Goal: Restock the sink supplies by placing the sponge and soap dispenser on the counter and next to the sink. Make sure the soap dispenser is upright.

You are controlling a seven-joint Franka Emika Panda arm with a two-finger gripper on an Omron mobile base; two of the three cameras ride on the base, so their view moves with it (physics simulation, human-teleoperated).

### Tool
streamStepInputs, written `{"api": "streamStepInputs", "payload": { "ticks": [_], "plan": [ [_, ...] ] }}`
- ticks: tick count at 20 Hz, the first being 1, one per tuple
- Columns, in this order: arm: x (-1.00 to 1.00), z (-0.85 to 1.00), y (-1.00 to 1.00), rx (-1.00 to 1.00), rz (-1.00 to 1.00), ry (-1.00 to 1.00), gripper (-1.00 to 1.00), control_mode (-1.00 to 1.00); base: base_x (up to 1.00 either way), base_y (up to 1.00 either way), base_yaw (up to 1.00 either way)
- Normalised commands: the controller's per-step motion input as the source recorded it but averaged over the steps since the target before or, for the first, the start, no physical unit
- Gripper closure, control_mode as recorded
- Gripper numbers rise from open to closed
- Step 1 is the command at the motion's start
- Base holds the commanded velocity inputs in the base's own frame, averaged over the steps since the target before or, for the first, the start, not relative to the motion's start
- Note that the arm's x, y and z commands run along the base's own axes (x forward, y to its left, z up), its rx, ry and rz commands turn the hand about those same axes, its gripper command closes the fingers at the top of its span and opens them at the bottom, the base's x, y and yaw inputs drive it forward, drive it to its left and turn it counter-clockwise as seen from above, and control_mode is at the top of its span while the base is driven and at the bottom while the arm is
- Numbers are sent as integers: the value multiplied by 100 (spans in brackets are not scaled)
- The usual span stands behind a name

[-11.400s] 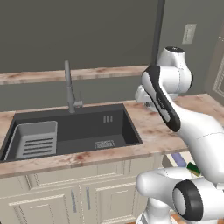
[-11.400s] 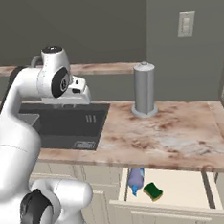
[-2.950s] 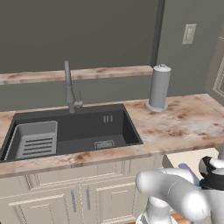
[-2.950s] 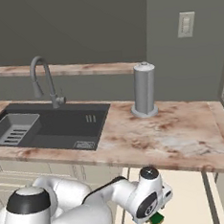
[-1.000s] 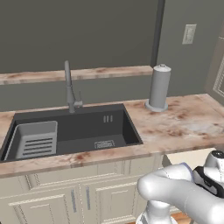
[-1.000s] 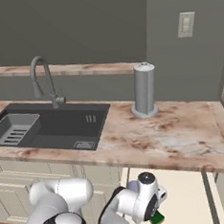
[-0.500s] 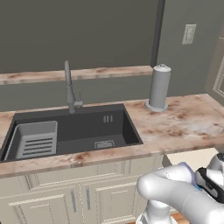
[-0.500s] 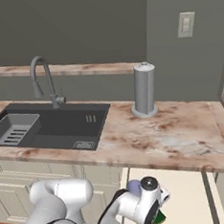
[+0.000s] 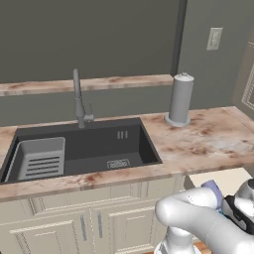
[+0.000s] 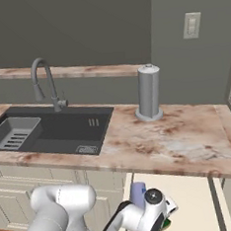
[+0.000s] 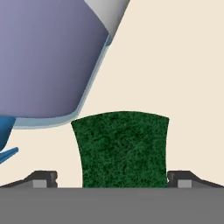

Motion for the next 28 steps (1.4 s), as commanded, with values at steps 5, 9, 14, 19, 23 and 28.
{"api": "streamStepInputs", "payload": {
  "ticks": [5,9,14,19,23,28],
  "plan": [
    [0,-2,-4,1,-4,4,-100,-100,0,0,0],
    [-8,-19,0,0,0,16,-100,-100,0,0,0],
    [-19,-37,0,0,0,18,100,-100,0,0,0],
    [-4,-18,0,1,3,7,100,-100,0,0,0],
    [-3,-1,5,1,3,0,100,-100,0,0,0],
    [-38,58,12,-1,0,-13,100,-100,0,0,0]
  ]
}}
